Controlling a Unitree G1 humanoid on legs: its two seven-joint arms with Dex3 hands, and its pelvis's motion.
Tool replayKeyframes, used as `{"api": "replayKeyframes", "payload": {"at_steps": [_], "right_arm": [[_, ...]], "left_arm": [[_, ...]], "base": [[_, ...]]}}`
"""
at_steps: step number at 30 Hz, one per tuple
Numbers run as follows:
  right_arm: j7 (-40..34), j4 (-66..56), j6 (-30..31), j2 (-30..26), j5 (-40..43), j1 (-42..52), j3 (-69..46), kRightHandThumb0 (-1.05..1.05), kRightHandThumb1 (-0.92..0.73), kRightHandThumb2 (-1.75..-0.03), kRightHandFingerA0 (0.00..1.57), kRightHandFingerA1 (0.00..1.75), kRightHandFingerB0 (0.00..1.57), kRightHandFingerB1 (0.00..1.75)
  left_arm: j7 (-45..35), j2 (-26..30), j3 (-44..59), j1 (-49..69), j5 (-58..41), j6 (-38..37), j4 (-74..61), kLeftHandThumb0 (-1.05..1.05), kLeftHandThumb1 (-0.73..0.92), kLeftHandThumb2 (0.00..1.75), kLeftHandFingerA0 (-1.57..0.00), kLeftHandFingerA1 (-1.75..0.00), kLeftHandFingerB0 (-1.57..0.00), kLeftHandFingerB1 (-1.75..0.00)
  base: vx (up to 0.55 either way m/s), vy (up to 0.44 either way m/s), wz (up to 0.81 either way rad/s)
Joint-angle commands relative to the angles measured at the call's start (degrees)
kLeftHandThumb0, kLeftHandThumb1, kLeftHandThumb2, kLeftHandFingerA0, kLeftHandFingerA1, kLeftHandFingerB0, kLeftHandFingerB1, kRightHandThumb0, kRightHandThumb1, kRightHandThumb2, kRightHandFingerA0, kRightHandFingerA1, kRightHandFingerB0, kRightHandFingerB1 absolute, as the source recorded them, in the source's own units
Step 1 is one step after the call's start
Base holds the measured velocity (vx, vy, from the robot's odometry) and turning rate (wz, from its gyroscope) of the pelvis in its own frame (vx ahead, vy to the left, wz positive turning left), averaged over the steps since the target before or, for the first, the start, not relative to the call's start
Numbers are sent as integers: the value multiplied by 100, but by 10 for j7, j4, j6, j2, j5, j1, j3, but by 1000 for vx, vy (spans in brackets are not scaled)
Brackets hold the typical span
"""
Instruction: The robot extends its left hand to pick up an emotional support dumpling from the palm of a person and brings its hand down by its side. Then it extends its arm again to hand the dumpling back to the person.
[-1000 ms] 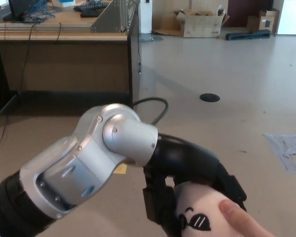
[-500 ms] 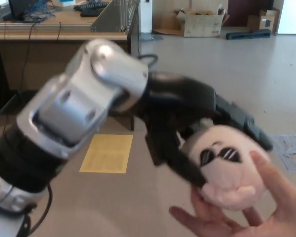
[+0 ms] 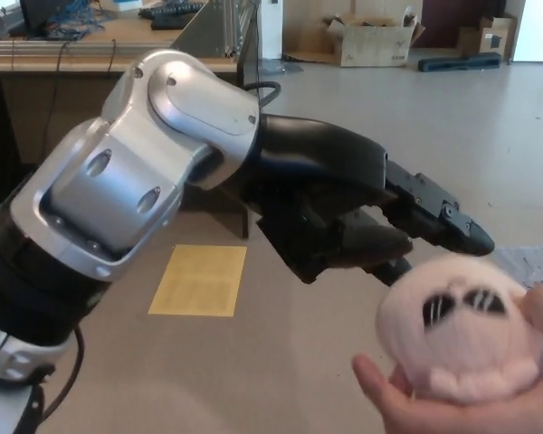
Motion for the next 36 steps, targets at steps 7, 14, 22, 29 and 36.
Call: {"api": "replayKeyframes", "payload": {"at_steps": [7, 14, 22, 29, 36], "right_arm": [[18, 4, 12, 2, 19, -14, -9, -35, -58, -59, 108, 57, 79, 50], [18, 1, 23, 2, 16, -16, -9, -35, -58, -59, 110, 58, 81, 50], [24, -7, 16, -3, 15, 9, -10, -34, -58, -58, 108, 57, 80, 50], [22, -10, 8, -6, 16, 33, -13, -33, -57, -57, 107, 56, 81, 51], [18, -3, 10, -7, 18, 29, -18, -34, -57, -58, 109, 56, 82, 50]], "left_arm": [[-7, 70, 46, -36, 4, 15, 5, -105, 88, 68, -86, -59, 0, 0], [0, 135, 161, 3, -30, -24, 23, -101, 77, 114, -4, -17, 0, -1], [64, 139, 329, 230, -76, -53, -27, -99, 69, 105, -13, -25, 0, 0], [101, 93, 456, 402, -120, -35, 0, -89, 83, 120, -19, -37, 0, -10], [140, 42, 555, 573, -116, -92, -3, -86, 92, 92, -6, -32, -2, -18]], "base": [[0, 0, 0], [0, 0, 0], [0, 0, 0], [0, 0, 0], [0, 0, 0]]}}
